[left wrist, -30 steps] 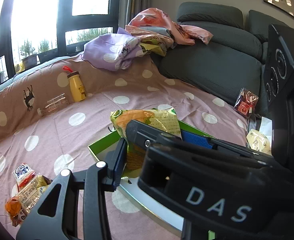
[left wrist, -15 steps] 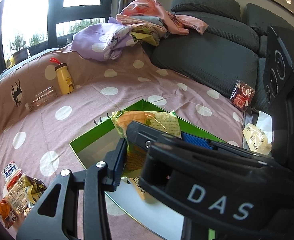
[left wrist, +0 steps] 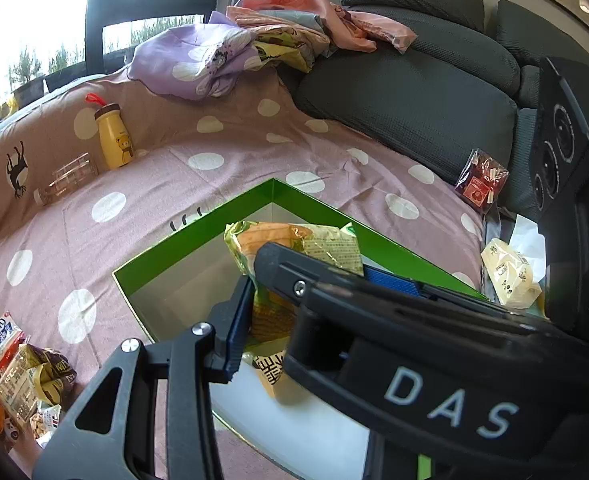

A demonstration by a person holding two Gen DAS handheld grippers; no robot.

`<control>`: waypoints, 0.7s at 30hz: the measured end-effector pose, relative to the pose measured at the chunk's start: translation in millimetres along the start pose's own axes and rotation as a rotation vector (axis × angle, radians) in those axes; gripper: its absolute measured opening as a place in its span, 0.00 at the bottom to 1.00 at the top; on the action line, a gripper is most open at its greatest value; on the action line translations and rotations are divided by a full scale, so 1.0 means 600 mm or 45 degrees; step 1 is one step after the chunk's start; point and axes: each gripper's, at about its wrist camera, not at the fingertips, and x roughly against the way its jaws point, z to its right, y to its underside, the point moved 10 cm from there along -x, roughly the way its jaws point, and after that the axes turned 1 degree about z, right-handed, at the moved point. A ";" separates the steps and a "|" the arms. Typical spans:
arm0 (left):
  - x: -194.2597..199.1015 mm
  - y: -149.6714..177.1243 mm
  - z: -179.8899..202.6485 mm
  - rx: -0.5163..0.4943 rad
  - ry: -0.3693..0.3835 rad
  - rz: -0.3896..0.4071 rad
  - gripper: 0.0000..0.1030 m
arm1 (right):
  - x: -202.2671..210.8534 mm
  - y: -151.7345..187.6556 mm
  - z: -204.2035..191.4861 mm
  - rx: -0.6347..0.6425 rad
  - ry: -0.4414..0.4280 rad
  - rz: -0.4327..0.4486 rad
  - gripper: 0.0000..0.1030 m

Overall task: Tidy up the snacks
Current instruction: 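Lower the corn snack bag into the green box with the right gripper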

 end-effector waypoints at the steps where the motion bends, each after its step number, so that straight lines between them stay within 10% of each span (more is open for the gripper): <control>1: -0.002 0.001 0.000 0.004 0.004 -0.005 0.35 | -0.001 0.000 0.001 -0.002 0.004 -0.003 0.54; 21: -0.026 0.014 0.001 0.025 0.050 -0.075 0.35 | -0.017 0.010 0.024 -0.042 0.053 -0.060 0.54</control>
